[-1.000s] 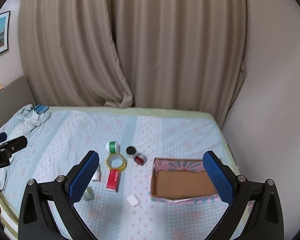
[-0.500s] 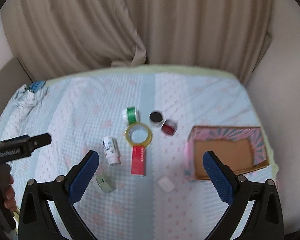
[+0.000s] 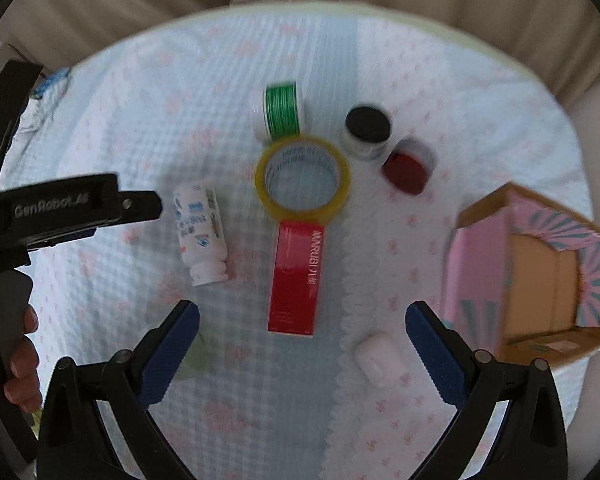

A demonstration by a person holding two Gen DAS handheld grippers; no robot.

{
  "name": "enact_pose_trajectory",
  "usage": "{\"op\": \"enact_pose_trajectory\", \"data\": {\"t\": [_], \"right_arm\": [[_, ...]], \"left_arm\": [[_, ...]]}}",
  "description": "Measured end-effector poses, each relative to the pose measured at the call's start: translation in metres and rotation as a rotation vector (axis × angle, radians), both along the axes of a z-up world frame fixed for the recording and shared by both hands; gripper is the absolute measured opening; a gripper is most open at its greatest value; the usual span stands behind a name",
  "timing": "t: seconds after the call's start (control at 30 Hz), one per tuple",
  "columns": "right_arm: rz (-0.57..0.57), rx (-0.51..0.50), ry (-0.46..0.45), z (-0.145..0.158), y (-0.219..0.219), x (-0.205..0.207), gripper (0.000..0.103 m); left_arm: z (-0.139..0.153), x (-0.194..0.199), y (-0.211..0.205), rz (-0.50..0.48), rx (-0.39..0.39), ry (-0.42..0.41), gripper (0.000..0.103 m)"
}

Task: Organize rigid objects
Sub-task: 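Grasp the white medicine bottle with the left tool while the right tool grasps the red MARUBI box, then carry the bottle and red box into the cardboard box and release both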

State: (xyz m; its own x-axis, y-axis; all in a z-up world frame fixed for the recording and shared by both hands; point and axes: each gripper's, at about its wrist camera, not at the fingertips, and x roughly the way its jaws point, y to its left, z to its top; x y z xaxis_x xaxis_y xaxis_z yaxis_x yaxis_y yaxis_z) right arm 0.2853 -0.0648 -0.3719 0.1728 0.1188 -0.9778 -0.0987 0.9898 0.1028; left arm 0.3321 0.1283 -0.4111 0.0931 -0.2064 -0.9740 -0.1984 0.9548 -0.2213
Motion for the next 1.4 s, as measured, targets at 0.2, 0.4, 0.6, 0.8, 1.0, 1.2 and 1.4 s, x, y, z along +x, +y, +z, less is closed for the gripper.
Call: {"op": "enact_pose_trajectory", "data": {"t": [0.2,0.4,0.6,0.8,1.0,1.2,1.4], "right_arm": [[-0.007,-0.017,0.121,-0.061,0.005,0.022,0.097],[0.008,-0.031,0.191,-0.098,0.006,0.035,0.085],[0.034,-0.008,0.237,-0.116,0.011,0.034,0.048],[0.053,-0.023,0.234,-0.119,0.026,0.032,0.039],[0.025,-0.001,0.226,-0.117,0.025,0.032,0.039],[-0.046,0.073,0.203,-0.101,0.000,0.023,0.039],[-0.113,0.129,0.154,-0.072,-0.016,0.011,0.039]], "left_arm": [[-0.055,0.021,-0.013,0.028,0.020,0.087,0.085],[-0.089,0.031,-0.024,0.040,0.054,0.144,0.071],[-0.098,0.031,-0.034,0.027,0.020,0.134,0.048],[-0.104,0.038,-0.048,0.010,0.030,0.119,0.048],[-0.089,0.025,-0.025,0.019,0.012,0.082,0.048],[-0.066,0.019,0.003,0.020,0.003,0.027,0.047],[-0.024,0.006,0.026,0.006,-0.007,-0.034,0.047]]}}
